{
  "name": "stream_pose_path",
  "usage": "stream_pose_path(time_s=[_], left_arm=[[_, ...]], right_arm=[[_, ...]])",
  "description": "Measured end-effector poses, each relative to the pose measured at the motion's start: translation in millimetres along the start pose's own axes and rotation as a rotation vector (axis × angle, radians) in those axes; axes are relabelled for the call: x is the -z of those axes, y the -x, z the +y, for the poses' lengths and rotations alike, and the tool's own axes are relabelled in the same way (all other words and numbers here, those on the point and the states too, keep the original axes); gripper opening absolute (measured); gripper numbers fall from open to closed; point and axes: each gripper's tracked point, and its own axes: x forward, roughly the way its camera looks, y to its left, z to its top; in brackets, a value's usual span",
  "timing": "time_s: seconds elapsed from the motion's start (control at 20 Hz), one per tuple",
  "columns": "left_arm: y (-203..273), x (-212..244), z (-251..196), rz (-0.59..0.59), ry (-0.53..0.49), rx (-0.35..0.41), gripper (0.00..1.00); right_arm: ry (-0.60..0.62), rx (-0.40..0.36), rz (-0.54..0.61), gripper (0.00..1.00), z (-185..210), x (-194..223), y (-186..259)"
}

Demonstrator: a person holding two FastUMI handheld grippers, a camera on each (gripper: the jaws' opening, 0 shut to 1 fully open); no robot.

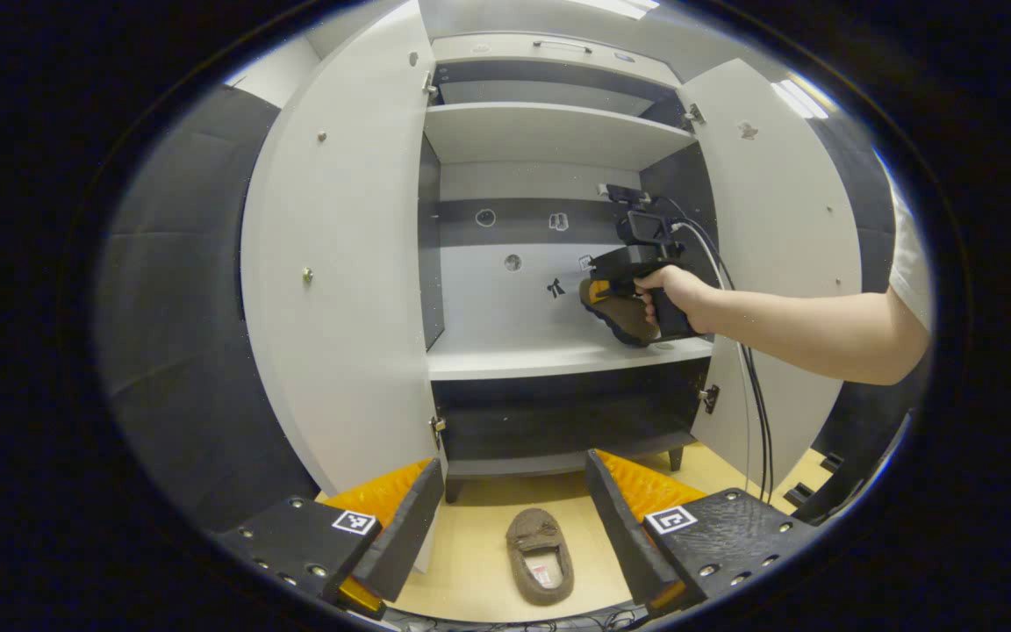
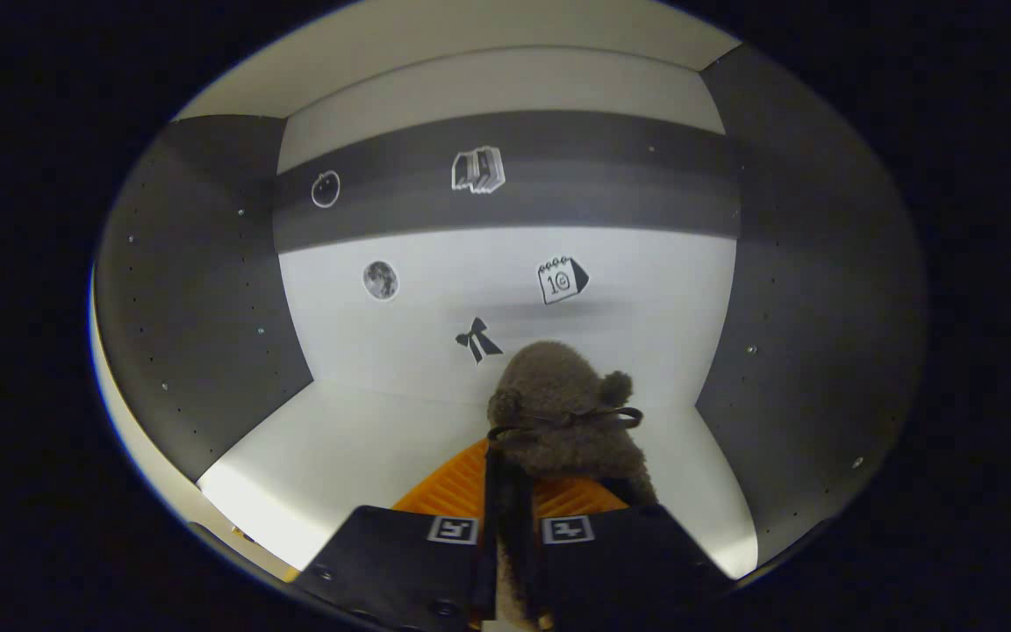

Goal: Grab one shoe with the right hand and put it into the shoe cabinet, grab the other shoe with the left hand and put it into the shoe cabinet; then close the right door with the right hand and the left door with the left hand.

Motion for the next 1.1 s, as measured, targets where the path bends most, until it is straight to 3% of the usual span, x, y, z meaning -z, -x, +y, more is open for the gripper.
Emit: stream_pose_path(time_s=[0.05, 0.15, 0.2, 0.25, 0.35, 0.4, 0.45, 0.55, 0.7, 0.8, 0.85, 0.9, 1.1], left_arm=[[0, 0, 2, -0.001, 0.001, -0.003, 0.94], [1, 1, 3, 0.008, 0.003, -0.013, 0.94], [2, 2, 4, 0.009, 0.005, -0.018, 0.94], [4, 2, 5, 0.01, 0.006, -0.02, 0.99], [3, 1, 7, 0.01, 0.006, -0.021, 0.95], [3, 1, 7, 0.008, 0.005, -0.019, 0.95], [3, 1, 7, 0.008, 0.003, -0.016, 0.95], [3, 3, 6, 0.009, 0.005, -0.004, 0.94], [3, 3, 4, 0.001, 0.005, 0.017, 0.94], [2, 4, 5, -0.003, 0.008, 0.033, 0.89], [3, 3, 4, -0.006, 0.011, 0.044, 0.94], [4, 4, 4, -0.007, 0.011, 0.055, 0.94], [4, 13, 0, 0.021, -0.002, 0.097, 0.94]], right_arm=[[-0.02, -0.039, 0.038, 0.18, 9, 8, 0], [-0.041, -0.082, 0.061, 0.19, 21, 11, 0], [-0.041, -0.09, 0.068, 0.25, 24, 10, 2], [-0.044, -0.102, 0.082, 0.43, 30, 11, 5], [-0.052, -0.114, 0.112, 0.8, 38, 14, 11], [-0.05, -0.112, 0.132, 0.8, 39, 15, 15], [-0.045, -0.111, 0.15, 0.89, 41, 18, 20], [-0.032, -0.091, 0.168, 0.96, 40, 19, 29], [-0.011, -0.065, 0.155, 0.92, 34, 16, 47], [0.025, -0.026, 0.129, 0.96, 25, 13, 61], [0.038, -0.014, 0.113, 0.96, 22, 11, 71], [0.046, -0.007, 0.095, 0.92, 21, 7, 81], [0.038, 0.025, 0.01, 0.96, 15, -3, 129]])
